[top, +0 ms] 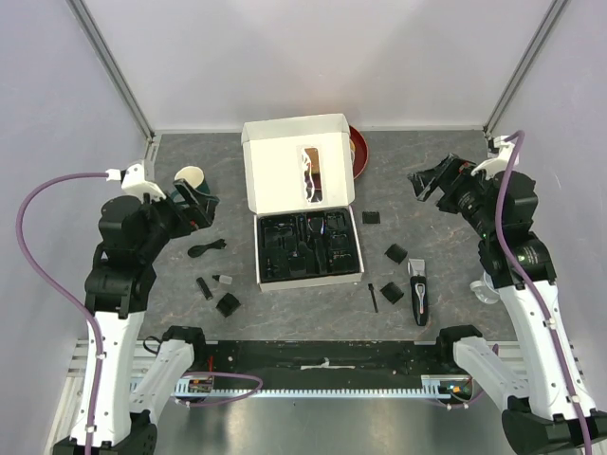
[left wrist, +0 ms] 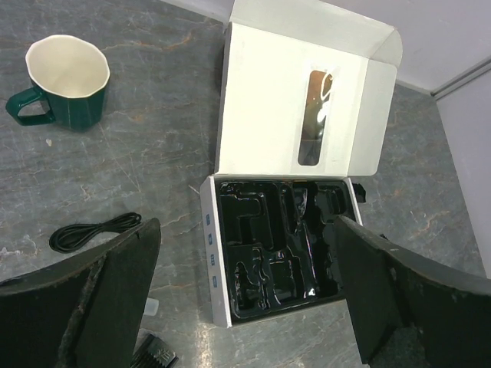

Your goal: Sort the hair-cutting tools

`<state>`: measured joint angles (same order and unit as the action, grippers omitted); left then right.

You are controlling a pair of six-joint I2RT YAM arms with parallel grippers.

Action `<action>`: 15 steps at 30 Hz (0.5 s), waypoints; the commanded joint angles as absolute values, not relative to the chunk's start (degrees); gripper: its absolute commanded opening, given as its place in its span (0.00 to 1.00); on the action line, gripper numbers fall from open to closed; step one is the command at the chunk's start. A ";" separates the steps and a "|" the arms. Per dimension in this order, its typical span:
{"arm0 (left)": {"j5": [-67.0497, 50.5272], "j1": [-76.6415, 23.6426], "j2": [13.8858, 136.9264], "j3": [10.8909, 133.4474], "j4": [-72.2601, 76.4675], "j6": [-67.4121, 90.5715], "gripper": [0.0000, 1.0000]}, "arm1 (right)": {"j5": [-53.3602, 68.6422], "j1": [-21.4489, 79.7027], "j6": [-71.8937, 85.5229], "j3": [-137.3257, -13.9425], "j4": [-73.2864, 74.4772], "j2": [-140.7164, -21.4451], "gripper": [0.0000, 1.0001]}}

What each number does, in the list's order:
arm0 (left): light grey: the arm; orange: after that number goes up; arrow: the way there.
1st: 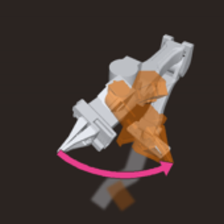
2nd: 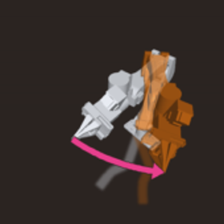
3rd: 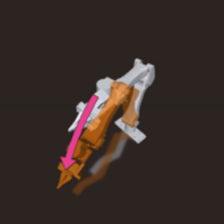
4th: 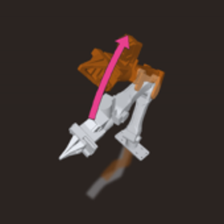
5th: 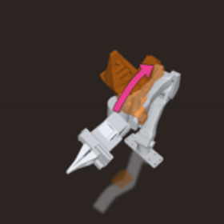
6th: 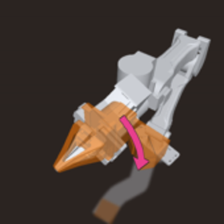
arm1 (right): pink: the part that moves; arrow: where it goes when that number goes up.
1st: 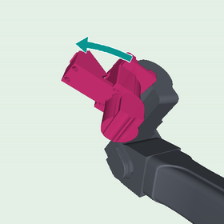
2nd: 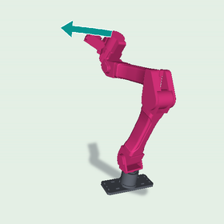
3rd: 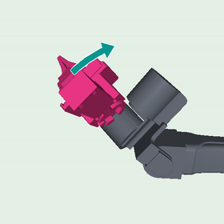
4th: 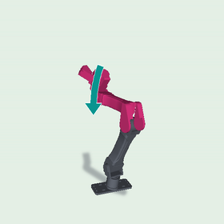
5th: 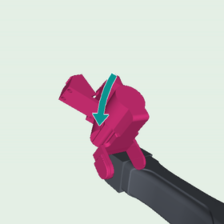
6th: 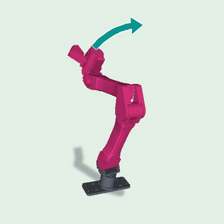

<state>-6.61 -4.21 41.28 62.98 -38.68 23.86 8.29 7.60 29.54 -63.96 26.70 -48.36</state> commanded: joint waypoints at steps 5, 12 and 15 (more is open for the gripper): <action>-8.70 -4.04 42.36 63.29 -34.28 19.08 1.00 | 9.83 7.56 25.43 -68.72 36.01 -56.23 0.98; -7.38 -3.96 40.00 56.09 -32.27 17.40 1.00 | 2.64 7.56 19.17 -64.34 39.11 -53.88 0.98; -6.33 -4.04 38.24 51.07 -28.57 18.10 1.00 | 4.04 7.65 19.07 -61.36 39.11 -53.44 0.98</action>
<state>-7.18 -4.21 40.07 55.42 -33.45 19.84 5.17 7.60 22.06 -63.99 37.56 -54.85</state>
